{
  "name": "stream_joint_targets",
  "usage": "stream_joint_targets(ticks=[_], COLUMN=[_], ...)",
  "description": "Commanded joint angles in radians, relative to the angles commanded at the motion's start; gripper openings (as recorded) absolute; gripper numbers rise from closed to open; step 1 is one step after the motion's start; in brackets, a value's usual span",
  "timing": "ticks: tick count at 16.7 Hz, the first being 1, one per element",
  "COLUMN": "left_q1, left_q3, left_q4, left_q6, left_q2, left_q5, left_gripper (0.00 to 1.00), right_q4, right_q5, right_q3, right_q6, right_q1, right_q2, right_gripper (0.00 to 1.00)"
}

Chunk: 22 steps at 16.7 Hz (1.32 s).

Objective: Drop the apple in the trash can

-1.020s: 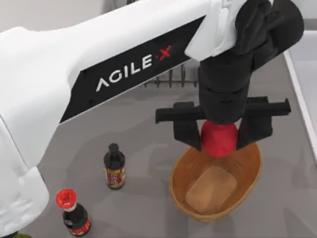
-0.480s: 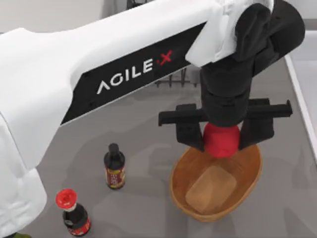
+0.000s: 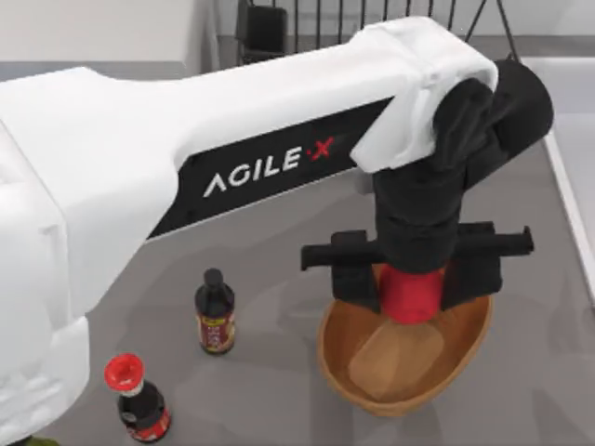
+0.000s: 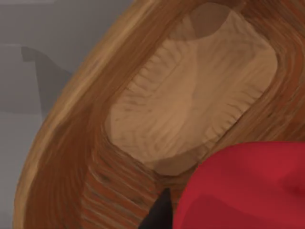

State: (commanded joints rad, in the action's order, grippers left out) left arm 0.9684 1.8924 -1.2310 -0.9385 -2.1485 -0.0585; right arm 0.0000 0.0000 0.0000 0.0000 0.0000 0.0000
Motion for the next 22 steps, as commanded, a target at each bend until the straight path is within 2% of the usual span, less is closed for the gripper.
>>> stream_joint_targets(ticks=[7, 20, 22], left_q1=[0.005, 0.005, 0.005], left_q3=[-0.05, -0.05, -0.05], left_q4=[0.054, 0.054, 0.054], left_q6=[-0.002, -0.002, -0.002], left_q2=[-0.005, -0.005, -0.005], left_q5=[0.0, 0.0, 0.0], left_gripper=[0.0, 0.98, 1.0], right_q4=[0.0, 0.0, 0.0], right_q5=[0.0, 0.0, 0.0], right_q3=[0.0, 0.0, 0.0], right_q6=[0.0, 0.0, 0.0], right_q1=[0.0, 0.0, 0.0], right_q2=[0.0, 0.0, 0.0], right_gripper=[1.0, 1.0, 1.0])
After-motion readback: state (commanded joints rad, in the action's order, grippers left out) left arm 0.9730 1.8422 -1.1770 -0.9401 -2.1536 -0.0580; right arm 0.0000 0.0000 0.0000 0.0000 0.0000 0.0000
